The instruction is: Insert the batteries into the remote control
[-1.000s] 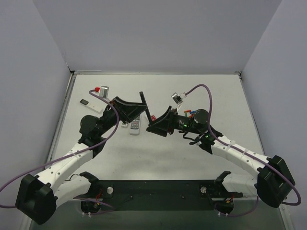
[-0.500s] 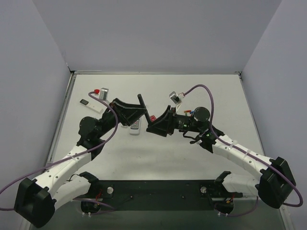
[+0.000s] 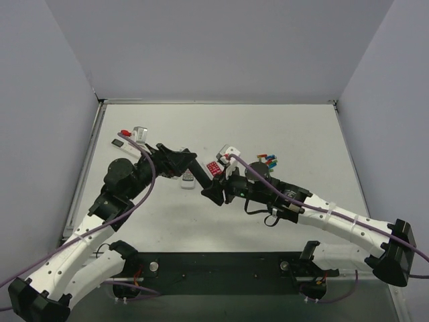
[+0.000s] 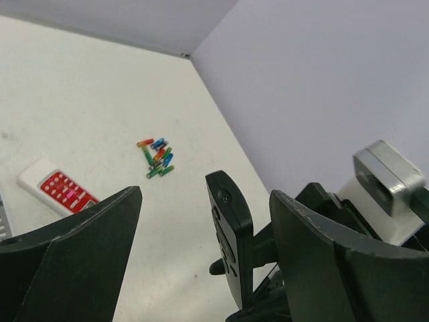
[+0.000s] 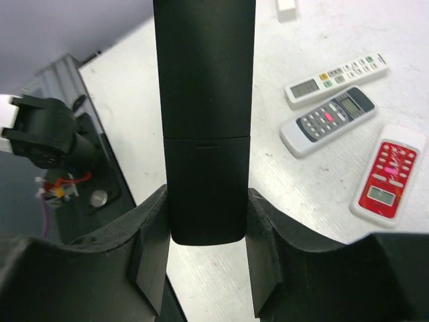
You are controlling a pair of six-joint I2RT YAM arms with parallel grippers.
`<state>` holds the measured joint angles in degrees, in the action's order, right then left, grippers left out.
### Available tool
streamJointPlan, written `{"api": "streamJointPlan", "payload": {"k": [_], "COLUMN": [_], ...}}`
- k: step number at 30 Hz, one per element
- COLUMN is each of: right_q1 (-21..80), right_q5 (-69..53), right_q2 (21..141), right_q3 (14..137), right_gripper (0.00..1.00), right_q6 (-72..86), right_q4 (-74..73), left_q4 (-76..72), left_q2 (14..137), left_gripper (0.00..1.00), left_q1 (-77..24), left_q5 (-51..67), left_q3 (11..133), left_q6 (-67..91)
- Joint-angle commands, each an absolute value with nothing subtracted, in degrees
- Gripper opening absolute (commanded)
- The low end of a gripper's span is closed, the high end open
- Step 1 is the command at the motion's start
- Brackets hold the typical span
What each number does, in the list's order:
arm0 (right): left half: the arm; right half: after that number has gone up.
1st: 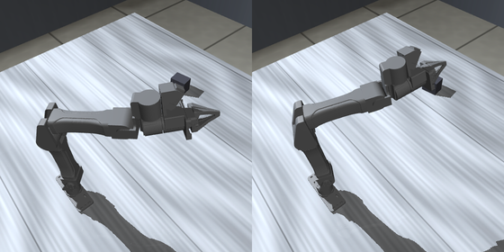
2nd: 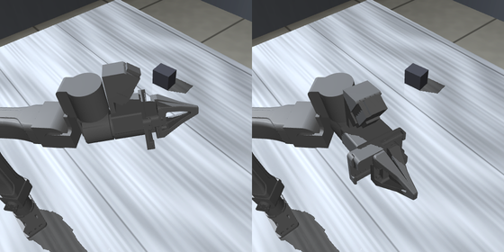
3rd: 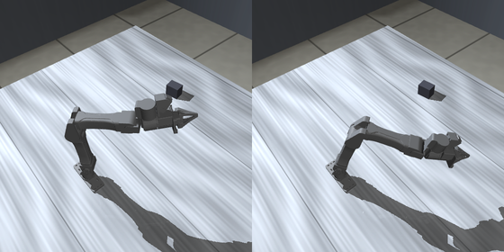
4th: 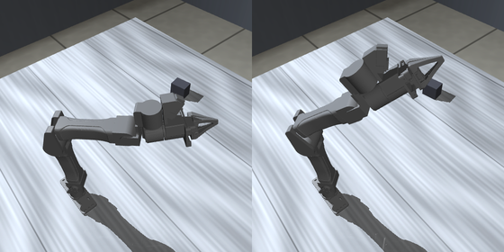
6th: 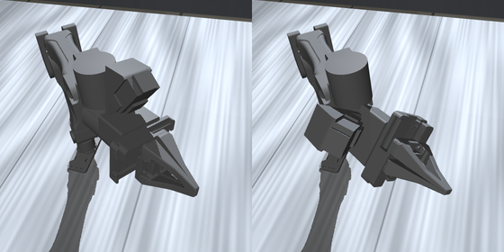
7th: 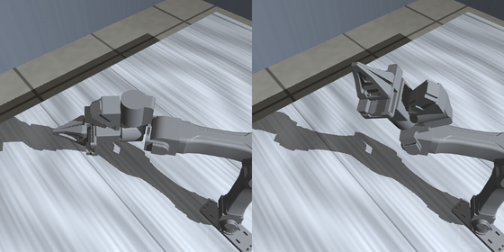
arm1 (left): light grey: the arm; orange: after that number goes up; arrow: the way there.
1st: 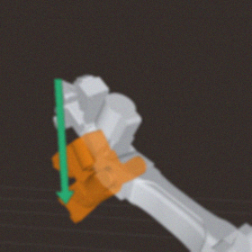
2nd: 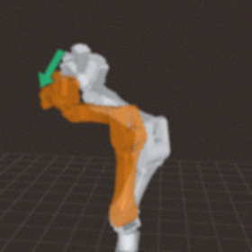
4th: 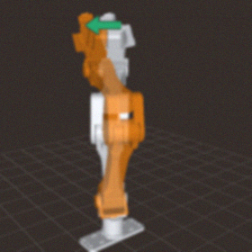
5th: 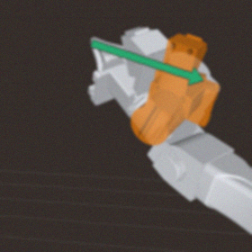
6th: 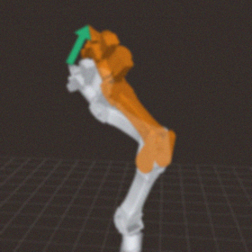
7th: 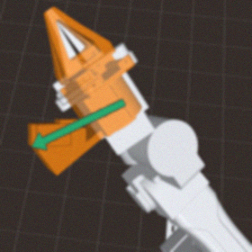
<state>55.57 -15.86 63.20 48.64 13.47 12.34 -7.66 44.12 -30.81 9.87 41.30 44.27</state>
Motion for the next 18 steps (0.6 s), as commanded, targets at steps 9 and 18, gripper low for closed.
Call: {"api": "streamJointPlan", "payload": {"k": [9,18], "right_q1": [62.9,63.8], "right_q5": [6.9,7.2], "right_q2": [67.2,69.8], "right_q3": [51.7,52.1], "right_gripper": [0.00,0.00], "right_q6": [8.1,8.3], "right_q4": [13.5,15.2], "left_q4": [-6.7,-9.8], "left_q2": [44.0,44.4], "left_gripper": [0.83,0.72], "left_q1": [-34.3,-35.4], "left_q5": [1.4,0.4], "left_q3": [36.0,34.0], "left_q6": [47.5,50.0]}}
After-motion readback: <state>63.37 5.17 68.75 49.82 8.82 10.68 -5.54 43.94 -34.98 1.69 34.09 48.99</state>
